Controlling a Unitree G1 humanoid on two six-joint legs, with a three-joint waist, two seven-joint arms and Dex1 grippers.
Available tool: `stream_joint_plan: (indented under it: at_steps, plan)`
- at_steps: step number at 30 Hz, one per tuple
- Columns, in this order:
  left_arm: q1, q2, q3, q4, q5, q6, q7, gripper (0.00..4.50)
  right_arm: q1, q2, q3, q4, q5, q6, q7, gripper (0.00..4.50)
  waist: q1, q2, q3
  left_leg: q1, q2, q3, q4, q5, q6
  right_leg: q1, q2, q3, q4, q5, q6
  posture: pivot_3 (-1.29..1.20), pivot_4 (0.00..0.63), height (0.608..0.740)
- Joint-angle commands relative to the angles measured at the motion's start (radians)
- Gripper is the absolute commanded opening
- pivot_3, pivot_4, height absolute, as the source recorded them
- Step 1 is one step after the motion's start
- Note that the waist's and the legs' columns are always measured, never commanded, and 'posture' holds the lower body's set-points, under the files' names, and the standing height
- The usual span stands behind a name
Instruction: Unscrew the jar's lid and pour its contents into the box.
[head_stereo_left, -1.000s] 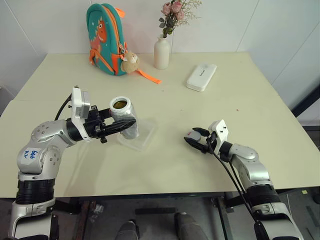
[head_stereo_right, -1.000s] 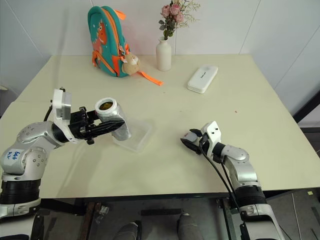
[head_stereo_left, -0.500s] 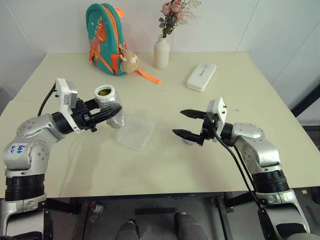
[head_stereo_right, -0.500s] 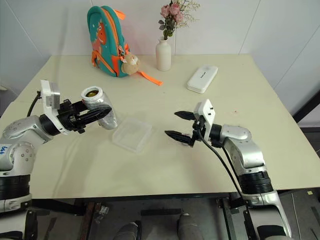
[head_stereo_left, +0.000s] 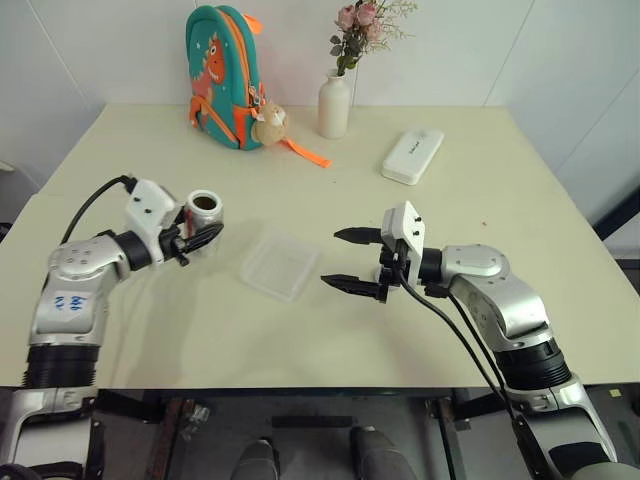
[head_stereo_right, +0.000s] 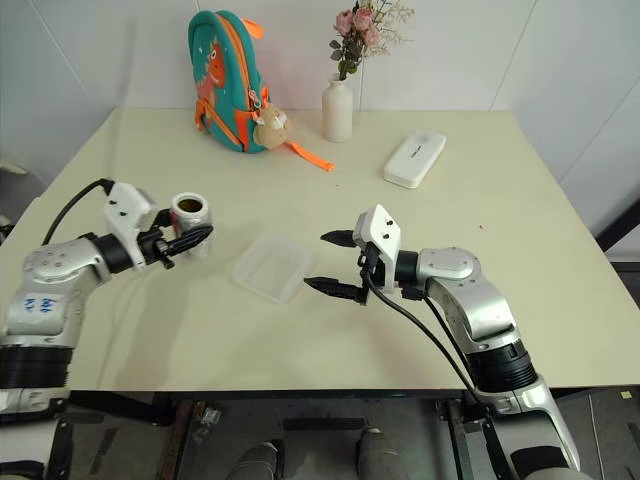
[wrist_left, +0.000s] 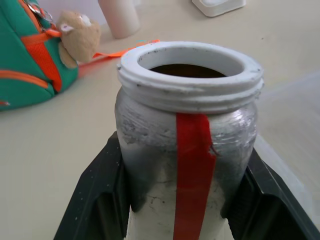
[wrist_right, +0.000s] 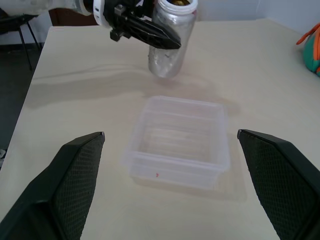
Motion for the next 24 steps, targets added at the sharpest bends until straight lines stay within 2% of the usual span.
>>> stream_joint_plan:
  at_steps: [1,4,6,9,11,13,16,18,24]
  plan:
    - [-0.033,-0.004,-0.037,-0.024,0.09,-0.087,0.049,1.97,0.003,0.006,-0.019,-0.015,-0.001,-0.013,-0.023,4.48,-0.002,0.0,0.0,0.0,0.0,0.0,0.0,0.0,0.0,0.0,0.0,0.0,0.0,0.0,0.0,0.0,0.15,0.74]
    - [-0.046,0.001,-0.112,-0.03,0.225,-0.181,0.102,1.97,0.008,0.016,-0.022,-0.004,-0.004,-0.02,-0.042,4.48,-0.001,0.0,0.0,0.0,0.0,0.0,-0.001,0.0,0.0,0.0,0.0,0.0,0.0,0.0,0.0,0.0,0.15,0.74]
    - [-0.054,0.022,-0.174,-0.019,0.364,-0.258,0.171,1.97,0.013,0.021,-0.026,0.006,-0.005,-0.025,-0.056,4.48,0.0,0.0,0.0,0.0,0.0,0.0,-0.001,0.0,0.0,0.0,0.0,0.0,0.0,0.0,0.0,0.0,0.15,0.74]
    - [-0.078,0.06,-0.244,0.01,0.589,-0.407,0.34,1.97,0.017,0.028,-0.033,0.014,-0.006,-0.026,-0.07,4.48,-0.001,0.0,0.0,0.0,0.0,0.0,-0.001,0.0,0.0,0.0,0.0,0.0,0.0,0.0,0.0,0.0,0.15,0.74]
    - [-0.108,0.101,-0.312,0.003,0.808,-0.499,0.518,1.97,0.018,0.033,-0.034,0.02,-0.006,-0.027,-0.078,4.48,0.0,0.0,0.0,0.0,0.0,0.0,-0.001,0.0,0.0,0.0,0.0,0.0,0.0,0.0,0.0,0.0,0.15,0.74]
    - [-0.154,0.151,-0.417,-0.025,1.122,-0.522,0.75,1.97,0.019,0.041,-0.037,0.03,-0.004,-0.032,-0.088,4.48,0.0,0.0,0.0,0.0,0.0,0.0,0.0,0.0,0.0,0.0,0.0,0.0,0.0,0.0,0.0,0.0,0.15,0.74]
    - [-0.2,0.166,-0.509,-0.031,1.38,-0.483,0.934,1.97,0.018,0.054,-0.04,0.038,-0.002,-0.034,-0.098,4.48,0.002,0.0,0.0,0.0,-0.001,0.0,0.0,0.0,0.0,0.0,-0.001,0.001,-0.001,0.001,0.001,0.0,0.15,0.74]
    - [-0.226,0.162,-0.555,-0.031,1.484,-0.464,0.966,1.97,0.018,0.065,-0.042,0.039,0.004,-0.032,-0.104,4.48,0.002,0.0,0.0,-0.001,-0.001,0.0,-0.001,0.0,0.0,0.0,-0.001,0.001,-0.001,0.001,0.001,0.0,0.15,0.74]
    - [-0.238,0.171,-0.619,0.022,1.61,-0.441,0.961,1.97,0.014,0.093,-0.057,0.044,0.013,-0.03,-0.123,4.48,-0.003,0.0,0.0,0.0,-0.001,0.0,-0.002,0.0,0.0,0.0,0.0,0.0,0.0,0.001,0.001,0.0,0.15,0.74]
